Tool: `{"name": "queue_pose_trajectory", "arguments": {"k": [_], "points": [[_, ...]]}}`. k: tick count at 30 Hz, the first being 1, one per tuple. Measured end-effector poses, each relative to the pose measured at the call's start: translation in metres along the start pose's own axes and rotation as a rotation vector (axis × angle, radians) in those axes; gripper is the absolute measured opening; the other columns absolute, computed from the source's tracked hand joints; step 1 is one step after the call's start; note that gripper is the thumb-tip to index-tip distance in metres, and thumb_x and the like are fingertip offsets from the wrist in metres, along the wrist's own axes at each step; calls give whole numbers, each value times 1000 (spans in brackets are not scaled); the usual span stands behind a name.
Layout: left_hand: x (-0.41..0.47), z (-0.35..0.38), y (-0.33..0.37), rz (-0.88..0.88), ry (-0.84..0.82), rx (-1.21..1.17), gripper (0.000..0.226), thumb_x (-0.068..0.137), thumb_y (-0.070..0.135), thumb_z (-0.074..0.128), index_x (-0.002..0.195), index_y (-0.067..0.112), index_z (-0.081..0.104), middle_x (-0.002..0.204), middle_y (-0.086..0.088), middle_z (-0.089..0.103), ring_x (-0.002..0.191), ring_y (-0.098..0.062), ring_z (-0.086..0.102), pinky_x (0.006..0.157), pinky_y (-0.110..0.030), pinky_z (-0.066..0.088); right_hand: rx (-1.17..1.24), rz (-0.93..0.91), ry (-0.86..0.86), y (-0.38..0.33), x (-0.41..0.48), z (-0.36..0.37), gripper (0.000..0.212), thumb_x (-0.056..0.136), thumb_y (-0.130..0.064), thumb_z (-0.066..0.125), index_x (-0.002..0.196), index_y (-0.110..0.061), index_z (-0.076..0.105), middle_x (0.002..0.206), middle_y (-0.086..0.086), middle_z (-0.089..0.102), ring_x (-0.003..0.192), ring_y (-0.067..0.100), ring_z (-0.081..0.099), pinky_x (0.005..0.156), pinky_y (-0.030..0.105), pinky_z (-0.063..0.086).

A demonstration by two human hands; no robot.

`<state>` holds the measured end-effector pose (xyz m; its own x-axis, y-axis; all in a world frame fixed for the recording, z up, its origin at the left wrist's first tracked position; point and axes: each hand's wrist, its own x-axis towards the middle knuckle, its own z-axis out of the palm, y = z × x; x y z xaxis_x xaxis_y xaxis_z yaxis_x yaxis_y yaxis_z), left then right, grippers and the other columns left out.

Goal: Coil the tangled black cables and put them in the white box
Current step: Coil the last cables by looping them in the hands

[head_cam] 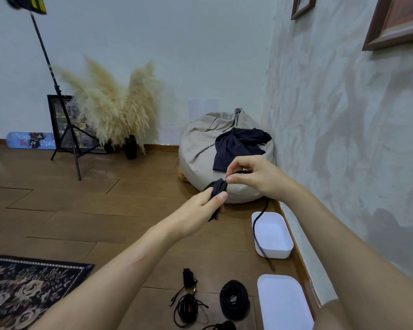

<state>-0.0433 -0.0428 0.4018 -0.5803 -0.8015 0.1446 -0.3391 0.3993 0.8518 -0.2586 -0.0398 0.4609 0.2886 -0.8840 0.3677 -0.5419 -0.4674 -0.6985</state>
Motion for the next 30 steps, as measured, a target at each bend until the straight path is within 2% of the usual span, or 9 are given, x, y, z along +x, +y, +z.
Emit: {"name": "queue_pose_trajectory", "arguments": {"k": [4,8,11,15,17,21,25,28,30], "points": [[0,2,3,-21,-6,-17,57,96,67,39,104,16,62,100,-10,69,97,-29,63,89,-44,50,50,16,4,-3,-2,-1,8,89,-12,77,92,-7,73,93,9,75,95,24,67,87,30,51],[0,5,4,-5,12,-11,57,97,66,38,104,15,62,100,-12,69,87,-19,62,85,-39,49,55,20,16,-5,-1,-1,8,88,-14,78,91,-8,74,91,8,75,89,17,68,84,29,51],[-1,4,4,16,27,3,57,97,68,38,101,16,62,97,-10,69,84,-15,62,81,-37,49,58,24,25,-4,0,0,9,87,-20,80,89,-13,75,89,21,69,82,29,62,79,39,49],[-2,3,4,31,18,-13,50,102,61,39,101,17,62,96,-8,68,82,-13,61,79,-35,47,113,63,-7,-3,-2,-1,10,88,-24,80,91,-15,75,88,33,58,74,23,47,69,36,38],[-2,2,7,41,16,-38,53,100,63,40,99,15,62,96,-12,68,82,-16,61,78,-36,45,185,90,-46,-1,-4,-3,8,91,-23,76,96,-16,74,86,28,57,74,23,43,65,32,35],[-3,1,14,62,13,-59,55,99,62,40,100,13,63,93,-13,68,81,-17,61,77,-36,45,290,124,-45,6,-7,-5,10,98,-19,67,103,-12,71,77,-4,58,71,11,47,67,26,39],[-5,3,19,69,1,-83,47,100,56,42,102,14,63,87,5,65,81,-12,61,74,-31,45,347,155,-13,15,-7,1,15,94,-29,72,99,-14,71,76,0,54,72,16,44,73,33,37],[-6,1,21,91,13,-95,51,100,56,42,103,9,62,87,4,64,79,-13,60,72,-30,43,483,179,0,19,-6,9,18,89,-34,76,95,-17,73,77,0,55,70,17,42,72,32,38],[-8,0,23,111,19,-106,52,101,54,42,104,6,61,87,2,64,79,-13,60,71,-28,43,623,195,3,22,-5,14,18,89,-30,69,97,-14,72,76,-4,58,70,13,45,70,27,40]]}}
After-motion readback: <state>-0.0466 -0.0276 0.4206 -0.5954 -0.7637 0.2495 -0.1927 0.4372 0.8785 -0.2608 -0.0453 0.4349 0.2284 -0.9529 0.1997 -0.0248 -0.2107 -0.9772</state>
